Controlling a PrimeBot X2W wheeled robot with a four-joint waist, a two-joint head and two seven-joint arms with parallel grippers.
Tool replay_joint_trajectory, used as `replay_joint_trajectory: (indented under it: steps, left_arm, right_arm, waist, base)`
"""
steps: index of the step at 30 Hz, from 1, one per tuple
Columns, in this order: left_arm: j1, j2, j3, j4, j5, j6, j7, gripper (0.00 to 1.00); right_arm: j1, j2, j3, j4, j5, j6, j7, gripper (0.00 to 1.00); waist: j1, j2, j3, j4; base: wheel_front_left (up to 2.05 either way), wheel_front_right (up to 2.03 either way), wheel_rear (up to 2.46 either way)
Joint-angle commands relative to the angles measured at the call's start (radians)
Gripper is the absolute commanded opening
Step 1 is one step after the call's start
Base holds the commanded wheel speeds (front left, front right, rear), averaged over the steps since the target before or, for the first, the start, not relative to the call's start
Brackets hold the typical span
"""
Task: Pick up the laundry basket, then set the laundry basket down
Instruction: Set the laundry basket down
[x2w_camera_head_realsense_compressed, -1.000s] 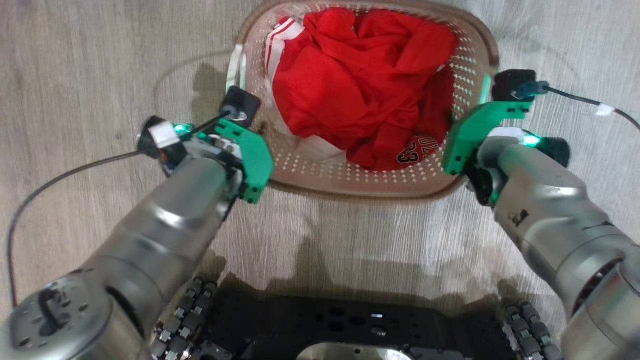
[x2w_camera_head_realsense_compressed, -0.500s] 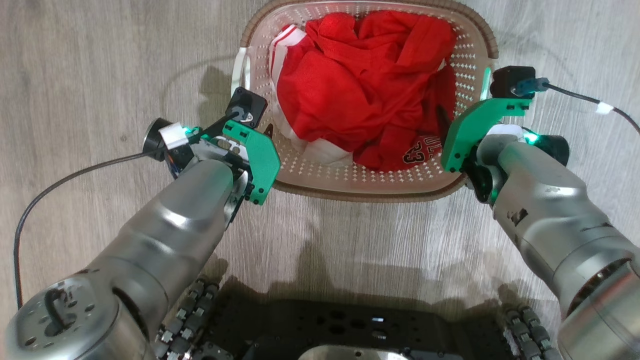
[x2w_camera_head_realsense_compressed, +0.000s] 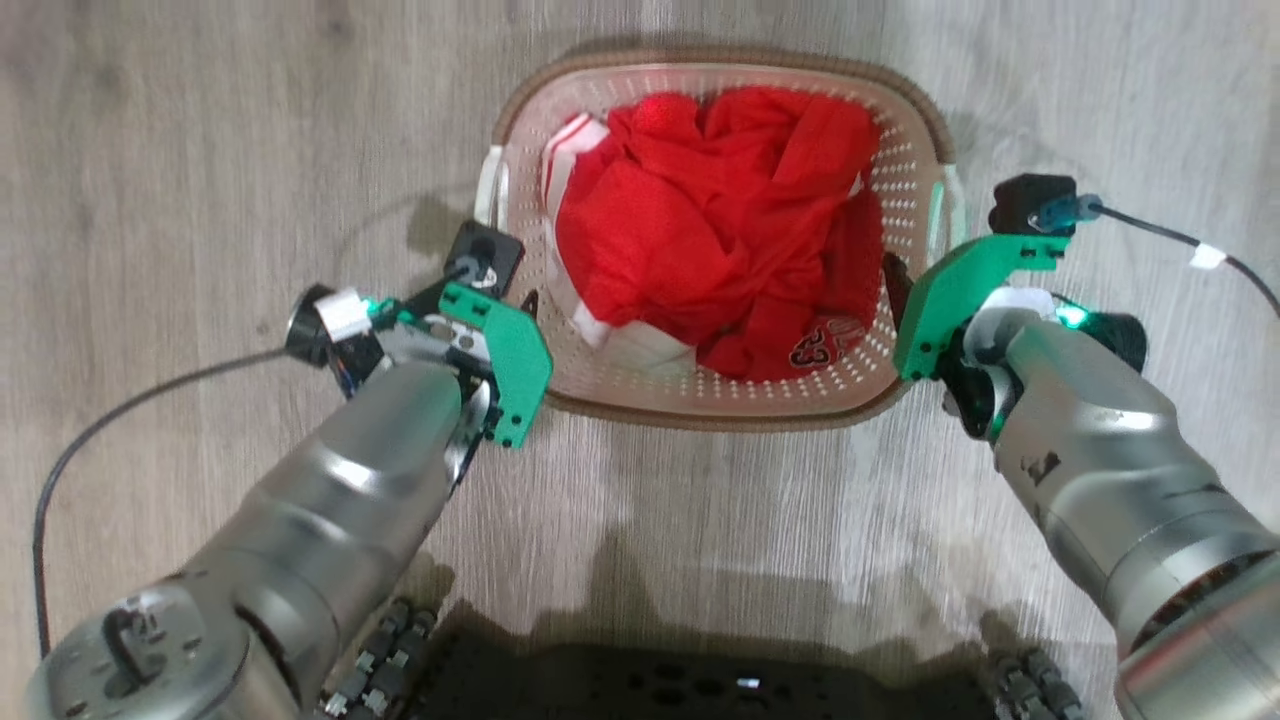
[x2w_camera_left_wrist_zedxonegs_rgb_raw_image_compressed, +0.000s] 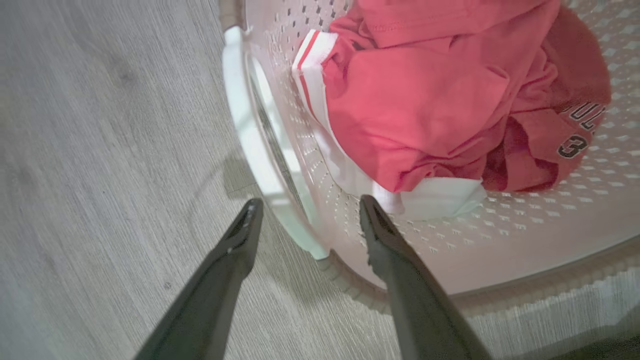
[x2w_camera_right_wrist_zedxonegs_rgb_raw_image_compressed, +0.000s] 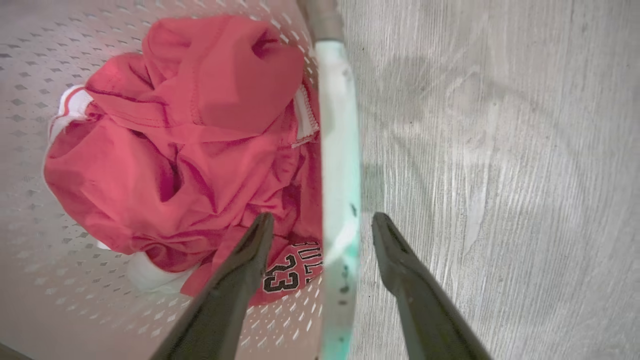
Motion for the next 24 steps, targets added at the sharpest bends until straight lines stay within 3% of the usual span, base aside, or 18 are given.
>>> replay_joint_trajectory:
  steps: [1,10,17,21,24]
  left_arm:
    - [0.027,0.015,0.007,0.002,-0.008,0.007,-0.015,1.00]
    - [0.084,0.015,0.029,0.046,-0.042,0.030,-0.093,1.00]
    - [0.092,0.039,0.065,0.049,-0.036,0.065,-0.154,1.00]
    - [0.061,0.098,0.136,-0.087,0.026,0.138,-0.157,1.00]
    - [0.077,0.156,0.220,-0.243,0.106,0.202,-0.157,1.00]
  right_arm:
    - [0.064,0.024,0.004,-0.008,0.000,0.007,0.005,1.00]
    - [0.103,0.024,0.047,-0.079,0.052,0.007,-0.044,1.00]
    - [0.098,0.024,0.007,-0.125,0.105,0.007,-0.172,1.00]
    - [0.042,0.024,-0.162,-0.172,0.010,0.007,-0.176,1.00]
    - [0.079,0.024,-0.355,-0.297,-0.139,0.007,-0.176,1.00]
  waist:
    - [0.0000,0.0000,-0.047,0.001]
    - [0.0000,0.0000,-0.226,-0.031]
    - [0.0000,0.0000,-0.384,-0.051]
    - [0.0000,0.0000,-0.440,-0.063]
    - [0.0000,0.0000,-0.473,-0.066]
  base:
    - [0.00,0.00,0.00]
    - [0.00,0.00,0.00]
    - [0.00,0.00,0.00]
    - [0.00,0.00,0.00]
    - [0.00,0.00,0.00]
